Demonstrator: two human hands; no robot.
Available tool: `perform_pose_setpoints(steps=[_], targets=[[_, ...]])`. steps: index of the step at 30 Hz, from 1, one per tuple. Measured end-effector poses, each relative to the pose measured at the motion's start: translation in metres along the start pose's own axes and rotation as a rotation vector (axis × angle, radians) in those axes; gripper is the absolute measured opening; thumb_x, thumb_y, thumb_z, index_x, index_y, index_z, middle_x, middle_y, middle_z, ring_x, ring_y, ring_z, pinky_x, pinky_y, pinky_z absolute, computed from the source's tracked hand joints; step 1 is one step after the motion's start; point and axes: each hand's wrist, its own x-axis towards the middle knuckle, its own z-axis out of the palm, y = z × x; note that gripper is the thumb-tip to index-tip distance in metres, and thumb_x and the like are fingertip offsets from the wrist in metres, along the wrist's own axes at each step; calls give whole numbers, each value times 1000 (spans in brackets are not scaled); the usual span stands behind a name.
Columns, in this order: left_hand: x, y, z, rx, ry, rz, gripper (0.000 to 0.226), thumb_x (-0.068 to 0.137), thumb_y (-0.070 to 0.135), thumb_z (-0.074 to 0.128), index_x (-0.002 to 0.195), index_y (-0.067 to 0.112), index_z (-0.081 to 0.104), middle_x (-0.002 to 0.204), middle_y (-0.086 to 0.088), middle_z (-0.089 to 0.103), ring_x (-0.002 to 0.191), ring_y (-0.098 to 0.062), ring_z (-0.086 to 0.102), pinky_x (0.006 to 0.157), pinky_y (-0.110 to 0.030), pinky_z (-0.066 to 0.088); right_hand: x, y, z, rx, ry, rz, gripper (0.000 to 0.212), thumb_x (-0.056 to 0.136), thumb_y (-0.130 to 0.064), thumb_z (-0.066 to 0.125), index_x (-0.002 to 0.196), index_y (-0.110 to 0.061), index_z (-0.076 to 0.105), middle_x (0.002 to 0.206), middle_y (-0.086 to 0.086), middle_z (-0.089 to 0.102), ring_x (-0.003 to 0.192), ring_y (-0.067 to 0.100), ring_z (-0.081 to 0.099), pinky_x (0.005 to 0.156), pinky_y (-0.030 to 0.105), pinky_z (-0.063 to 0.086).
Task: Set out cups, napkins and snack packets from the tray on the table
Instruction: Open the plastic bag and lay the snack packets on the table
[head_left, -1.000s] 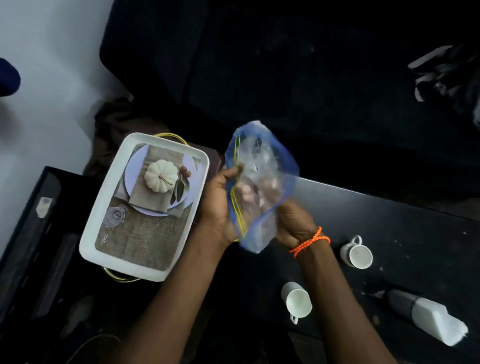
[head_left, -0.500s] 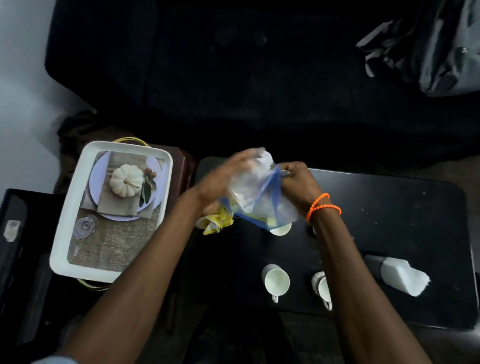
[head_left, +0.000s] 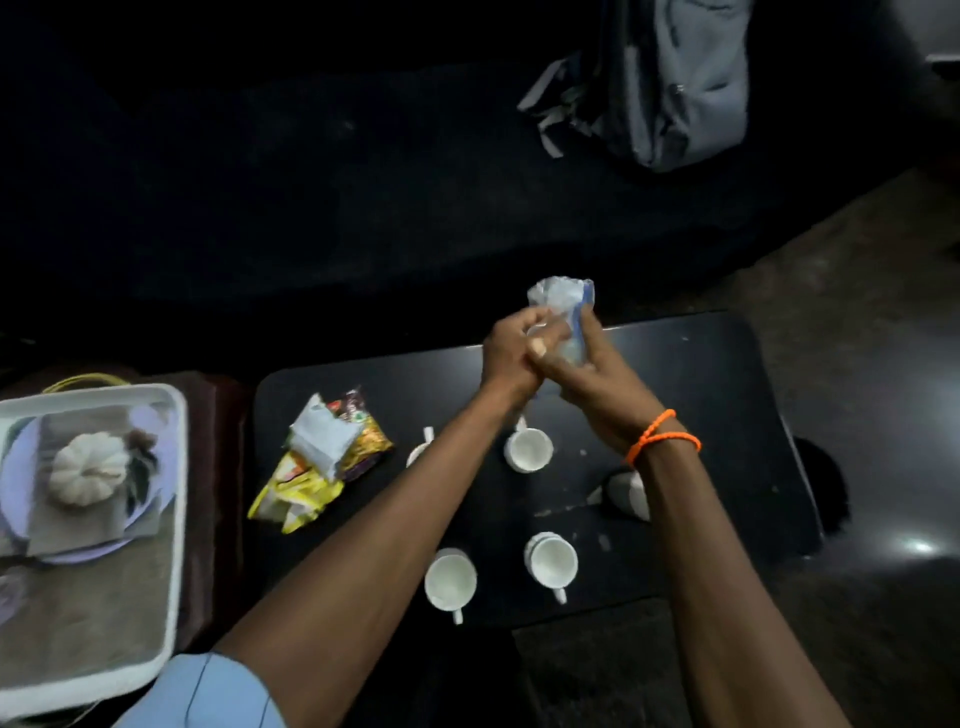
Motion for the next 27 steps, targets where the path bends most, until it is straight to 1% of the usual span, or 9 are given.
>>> perform_pose_setpoints(steps=[3,6,8,11,14,16,19,23,27], targets=[[-3,13,44,-421,-362,-265,38,90,35,57,106,6,76,103,-18,74,95,-29,67,84,-39,55,-19,2,-62,-51,49,-8,98,86,-18,81,160,-36,20,145,-3,58,115,8,68,82,24,59],[3,17,71,-376,-588,-331,47,96,39,53,120,4,72,115,-15,71,103,-27,67,91,-39,55,-50,11,-122,-116,292,-65,66,84,-12,82,141,-24,52,126,1,67,103,13,72,75,38,63],[3,13,95,-99,-569,-173,23,97,30,61,106,17,78,100,2,76,96,-13,69,82,-33,56,-69,17,-150,-66,450,-86,36,84,2,76,115,-12,64,101,4,69,83,12,72,66,39,64],[-2,7,135,141,-569,-25,15,93,29,73,107,34,69,94,18,72,83,7,68,77,-31,53,-97,28,-178,83,545,-34,26,83,14,68,97,-7,64,91,15,65,83,28,69,69,55,64],[-18,-7,174,47,-749,-125,37,95,24,71,128,29,56,104,2,71,80,-6,74,61,-31,60,-118,42,-194,254,397,35,32,84,15,69,104,-10,64,98,14,70,96,32,70,82,50,62],[-26,-21,198,162,-668,-21,44,88,12,73,128,21,56,95,-1,68,66,-4,70,53,-25,55,-132,51,-205,327,290,65,38,83,5,74,116,-11,61,108,10,73,104,27,70,92,47,58],[-38,-36,230,408,-484,187,37,76,3,72,107,20,65,90,5,65,71,-8,61,68,-29,54,-153,59,-223,72,325,125,67,75,-20,88,133,-17,54,121,2,73,112,17,71,98,37,56],[-50,-50,274,443,-666,196,25,77,0,72,91,21,70,79,9,66,70,-5,59,69,-26,52,-170,66,-246,-302,633,159,83,70,-17,91,140,-14,45,123,3,67,111,19,67,98,33,54],[-49,-44,301,210,-911,-96,30,91,19,76,117,35,74,117,9,73,108,-10,72,84,-33,61,-195,77,-283,-517,1108,-71,53,71,7,70,122,-6,65,115,9,67,106,25,63,95,19,46]])
